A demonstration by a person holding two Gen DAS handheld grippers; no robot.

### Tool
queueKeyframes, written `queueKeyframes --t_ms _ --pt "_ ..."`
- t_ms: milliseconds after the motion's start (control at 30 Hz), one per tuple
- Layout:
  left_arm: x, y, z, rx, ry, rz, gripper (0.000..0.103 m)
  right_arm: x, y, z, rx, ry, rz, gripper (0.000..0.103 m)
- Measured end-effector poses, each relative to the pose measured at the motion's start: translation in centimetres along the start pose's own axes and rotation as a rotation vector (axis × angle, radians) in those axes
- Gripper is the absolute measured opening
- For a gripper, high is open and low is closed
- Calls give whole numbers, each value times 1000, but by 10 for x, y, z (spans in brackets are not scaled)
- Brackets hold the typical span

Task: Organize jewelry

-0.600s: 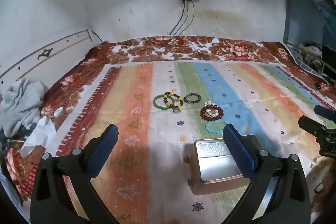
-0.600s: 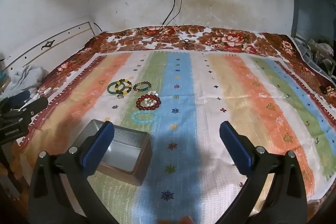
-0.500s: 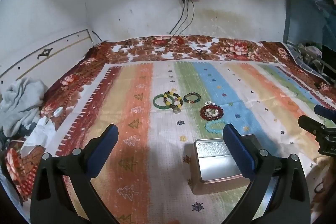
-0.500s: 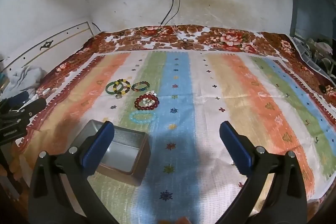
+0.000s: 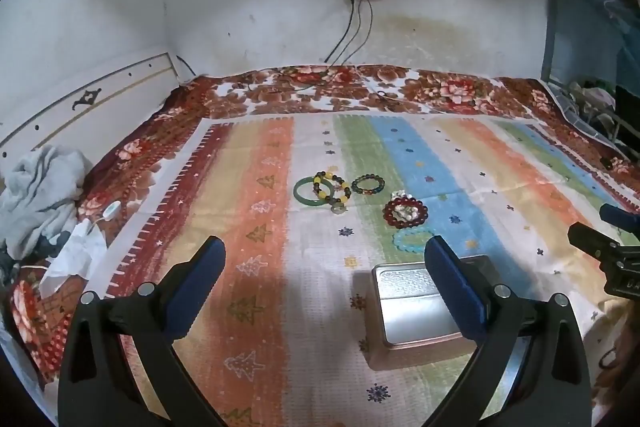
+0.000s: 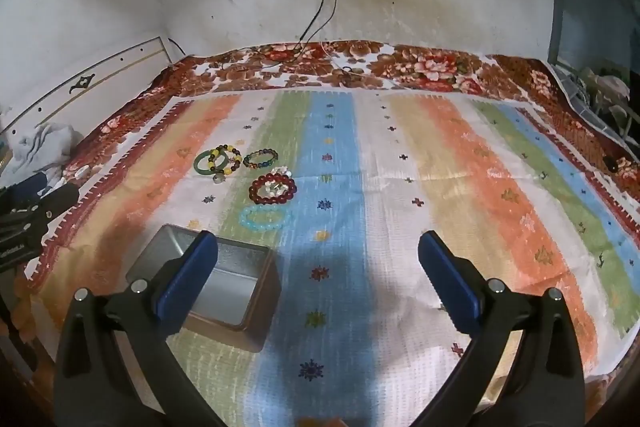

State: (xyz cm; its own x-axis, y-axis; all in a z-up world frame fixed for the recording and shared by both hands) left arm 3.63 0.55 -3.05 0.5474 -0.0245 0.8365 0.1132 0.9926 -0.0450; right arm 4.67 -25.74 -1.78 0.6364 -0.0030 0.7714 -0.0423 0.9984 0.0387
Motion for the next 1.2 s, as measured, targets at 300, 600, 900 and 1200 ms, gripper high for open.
queueKeyframes --t_ms 300,600,900,1200 --pt "0 0 -1 2 5 -3 98 0 3 -2 -21 0 23 99" --pt "-3 1 -3 -1 11 -4 98 -2 0 -5 -29 8 5 99" --pt "-8 -2 -5 -8 26 -6 98 -2 -1 -6 -23 15 3 99" --pt "-6 -2 -6 -5 35 -5 98 -2 -1 -6 -23 15 6 99"
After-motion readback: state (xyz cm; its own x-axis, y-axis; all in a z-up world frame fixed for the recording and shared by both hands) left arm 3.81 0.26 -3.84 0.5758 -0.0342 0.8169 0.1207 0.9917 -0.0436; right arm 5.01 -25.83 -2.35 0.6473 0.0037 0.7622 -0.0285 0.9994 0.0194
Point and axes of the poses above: each gripper's, at about its wrist camera, not at the fingertips, and z roughly against the way its jaws point, y to its left, x to its top, the point moved 4 cm from there along -z, roughly the way its jaws point, and after that the axes turned 6 degrees about -x, right-handed, at the moved point
